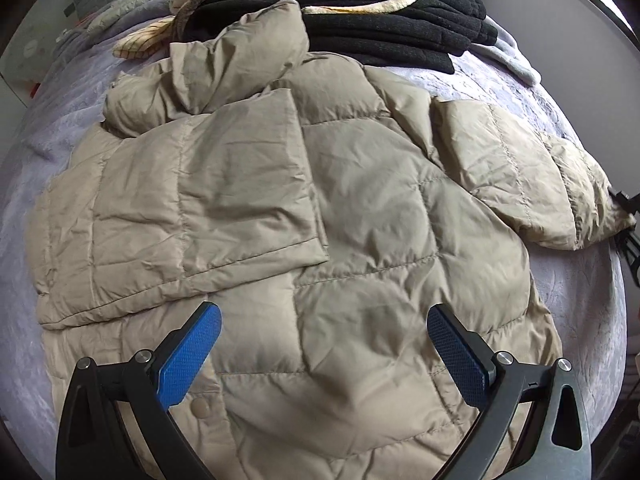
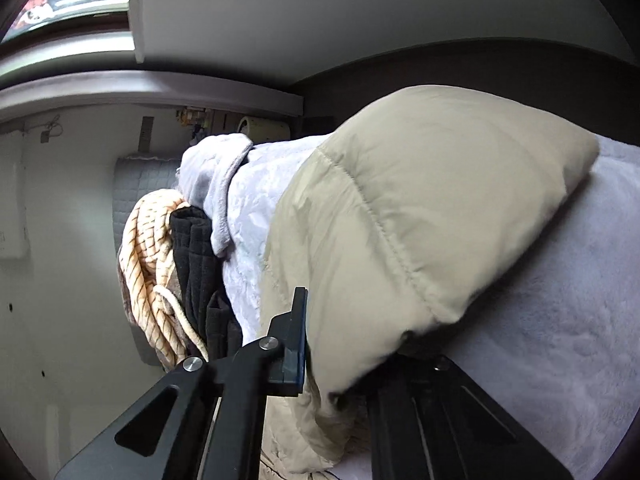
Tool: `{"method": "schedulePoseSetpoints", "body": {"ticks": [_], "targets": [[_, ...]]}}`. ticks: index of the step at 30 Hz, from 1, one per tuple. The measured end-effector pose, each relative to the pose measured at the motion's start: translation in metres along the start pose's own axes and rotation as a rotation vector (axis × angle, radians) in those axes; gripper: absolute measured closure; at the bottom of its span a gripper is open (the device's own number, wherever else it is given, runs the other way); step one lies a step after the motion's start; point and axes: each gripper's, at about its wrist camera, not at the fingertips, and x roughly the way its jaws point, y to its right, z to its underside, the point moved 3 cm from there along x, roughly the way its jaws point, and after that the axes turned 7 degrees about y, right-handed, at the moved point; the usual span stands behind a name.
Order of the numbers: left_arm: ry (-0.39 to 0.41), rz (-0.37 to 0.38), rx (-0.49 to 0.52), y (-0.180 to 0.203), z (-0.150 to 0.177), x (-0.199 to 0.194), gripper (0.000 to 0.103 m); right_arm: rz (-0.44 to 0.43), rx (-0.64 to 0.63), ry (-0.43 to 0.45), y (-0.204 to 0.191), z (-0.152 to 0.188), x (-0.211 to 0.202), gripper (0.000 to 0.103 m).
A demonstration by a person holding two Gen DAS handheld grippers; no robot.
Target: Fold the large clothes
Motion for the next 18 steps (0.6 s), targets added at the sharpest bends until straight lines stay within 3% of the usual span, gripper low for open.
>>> {"method": "schedulePoseSetpoints", "body": {"ticks": [5, 9, 12, 15, 18], "targets": [[0.036, -0.029, -0.043, -0.032, 0.003, -0.011, 0.000, -0.070, -0.235, -0.056, -0.079, 0.040, 0.005, 0.095], [0.070, -0.060, -0.100, -0.069, 0.004, -0.020, 0.000, -0.153, -0.437, -0.120, -0.152, 0.096, 0.018, 0.095], [0.101, -0.094, -0.136, -0.100, 0.005, -0.026, 0.000, -0.208, -0.657, -0.171, -0.207, 0.157, 0.028, 0.095], [0.119, -0.135, -0.175, -0.130, 0.009, -0.030, 0.000, -0.241, -0.965, -0.230, -0.252, 0.244, 0.041, 0.095], [0.125, -0.160, -0.228, -0.158, 0.016, -0.031, 0.000, -0.245, -1.263, -0.301, -0.264, 0.337, 0.055, 0.095]]}}
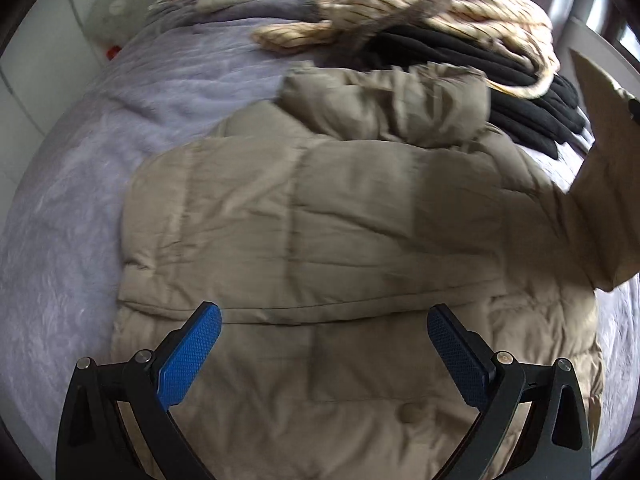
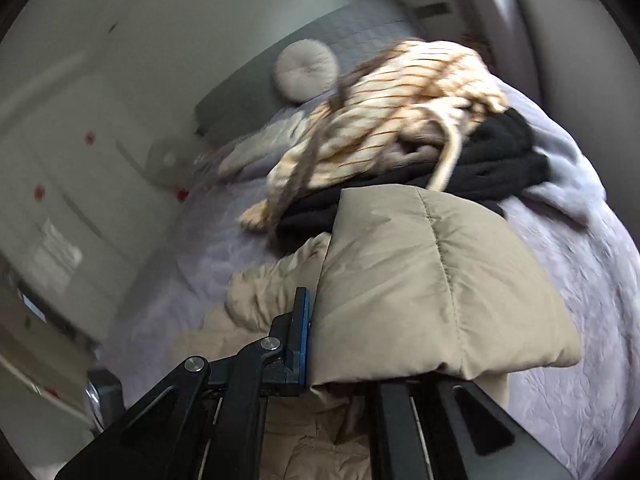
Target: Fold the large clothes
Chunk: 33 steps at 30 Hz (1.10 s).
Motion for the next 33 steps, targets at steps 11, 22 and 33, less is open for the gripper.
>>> {"method": "schedulePoseSetpoints", "body": {"ticks": [11, 22, 33], "targets": [[-0.009, -0.064, -0.110, -0.072, 0.002, 0.026, 0.000, 0.093, -0.140, -0.374, -0.041, 0.135, 0.122, 0.093], [0.025, 0.016, -0.157, -0.081, -0.008, 0.030, 0.000, 0.117, 0.578, -0.168, 0.062, 0.110, 0.054, 0.088], [0.091, 0.271, -0.339, -0.133, -0.027, 0.015, 0.000, -0.109, 0.006, -0.263, -0.090, 0.090, 0.115, 0.090]]}}
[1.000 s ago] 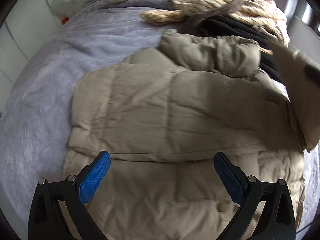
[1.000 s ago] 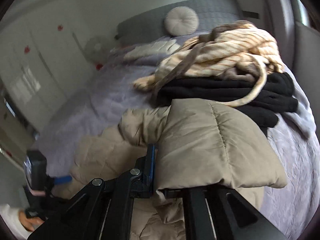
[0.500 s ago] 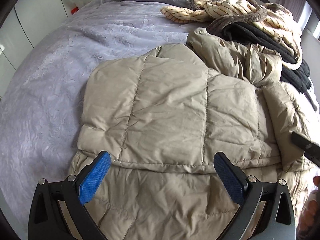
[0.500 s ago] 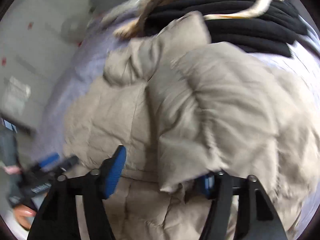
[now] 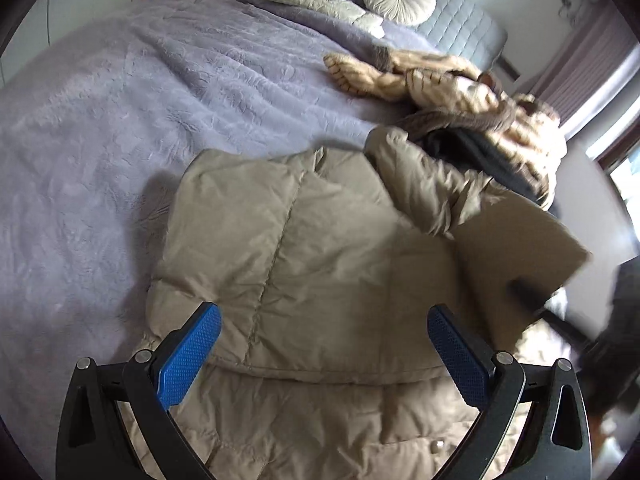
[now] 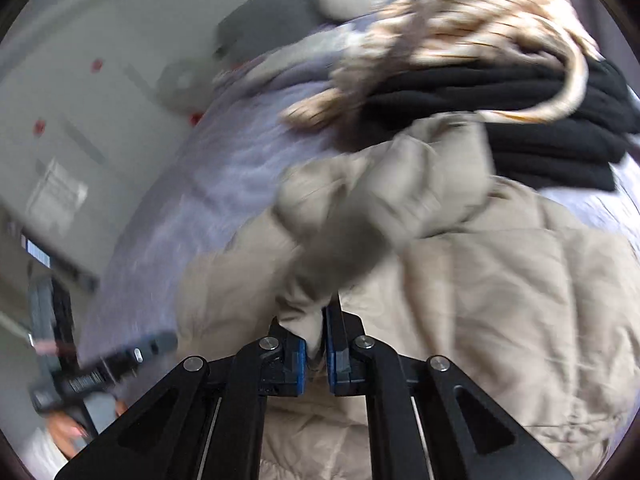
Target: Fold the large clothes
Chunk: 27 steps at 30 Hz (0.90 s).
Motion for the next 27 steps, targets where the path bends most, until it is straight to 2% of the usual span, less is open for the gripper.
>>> {"method": "schedulePoseSetpoints", "body": {"ticks": [2, 4, 6, 9, 11, 13, 17, 19, 23, 27], "targets": [[-0.004, 0.057, -0.033, -0.002, -0.002, -0.003, 0.000, 0.008, -0.052, -0.092, -0.016, 0.016, 0.020, 0.086], [-0.027, 0.119, -0.071, -0.002, -0.002, -0.001, 0.000, 0.028, -0.077, -0.160, -0.019, 0.032, 0.032, 0.075], [-0.065, 0.162, -0.095, 0.000, 0.000, 0.006, 0.000, 0.018, -0.042, -0.174, -0.009, 0.039, 0.024, 0.071], [-0.118, 0.182, -0.088, 0.010, 0.009, 0.021, 0.000, -0.001, 0.084, -0.174, 0.026, 0.047, -0.006, 0.043], [-0.149, 0.208, -0.084, 0.019, 0.014, 0.030, 0.000, 0.003, 0.173, -0.178, 0.055, 0.059, -0.031, 0.042], [-0.176, 0.259, -0.083, 0.032, 0.017, 0.039, 0.000, 0.044, 0.264, -0.178, 0.087, 0.070, -0.054, 0.042], [-0.199, 0.356, -0.116, 0.047, 0.019, 0.049, 0.000, 0.122, 0.467, -0.107, 0.153, 0.093, -0.097, 0.042], [-0.215, 0.385, -0.148, 0.049, 0.017, 0.051, 0.000, 0.119, 0.602, -0.056, 0.184, 0.100, -0.110, 0.042], [-0.209, 0.456, -0.227, 0.044, 0.013, 0.045, 0.000, 0.086, 0.783, 0.065, 0.214, 0.105, -0.118, 0.042], [-0.216, 0.515, -0.254, 0.041, 0.006, 0.040, 0.000, 0.075, 0.832, 0.085, 0.224, 0.096, -0.112, 0.042]]}}
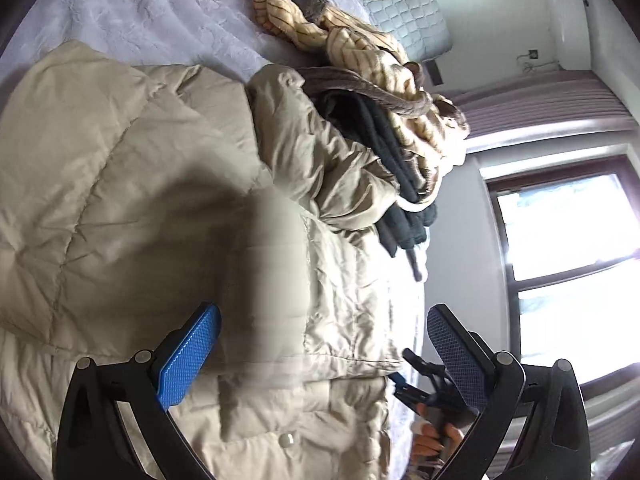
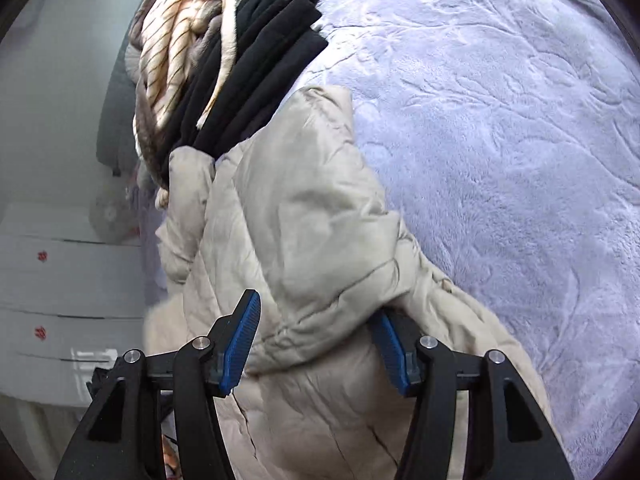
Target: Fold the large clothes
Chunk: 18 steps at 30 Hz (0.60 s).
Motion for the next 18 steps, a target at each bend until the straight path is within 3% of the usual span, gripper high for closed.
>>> {"method": "schedulePoseSetpoints", "body": {"ticks": [2, 4, 5, 6, 7, 8, 9, 12, 14, 18], "targets": [[-0.019, -0.046, 0.040, 0.000, 0.000, 0.006, 0.000, 0.004, -0.011, -0.008, -0.004, 0.000, 0.007, 0.042], [-0.041, -0.154, 0.093, -0.004, 0.003, 0.016, 0.000, 0.008, -0.019, -0.013, -0.003, -0.005, 0.007, 0.042], [-0.055, -0.196, 0.108, -0.007, 0.005, 0.021, 0.007, 0.010, -0.021, -0.014, -0.001, -0.004, 0.000, 0.042], [-0.071, -0.245, 0.123, -0.009, 0.007, 0.027, 0.034, 0.014, -0.023, -0.014, 0.000, -0.003, -0.002, 0.042], [-0.084, -0.266, 0.132, -0.011, 0.008, 0.030, 0.054, 0.017, -0.025, -0.014, 0.001, -0.004, -0.004, 0.042], [-0.102, -0.288, 0.142, -0.012, 0.009, 0.034, 0.085, 0.020, -0.030, -0.015, -0.001, -0.005, -0.003, 0.042], [-0.103, -0.301, 0.147, -0.014, 0.008, 0.033, 0.087, 0.023, -0.035, -0.015, 0.005, -0.003, -0.010, 0.044], [-0.044, -0.323, 0.213, -0.008, 0.001, 0.022, 0.090, 0.037, -0.085, -0.019, -0.007, -0.003, -0.004, 0.089], [-0.017, -0.347, 0.225, -0.010, -0.006, 0.011, 0.090, 0.032, -0.131, -0.023, -0.021, -0.004, 0.007, 0.092], [-0.042, -0.415, 0.237, -0.029, -0.007, 0.010, 0.090, 0.093, -0.211, -0.046, -0.027, 0.001, 0.030, 0.093]]}}
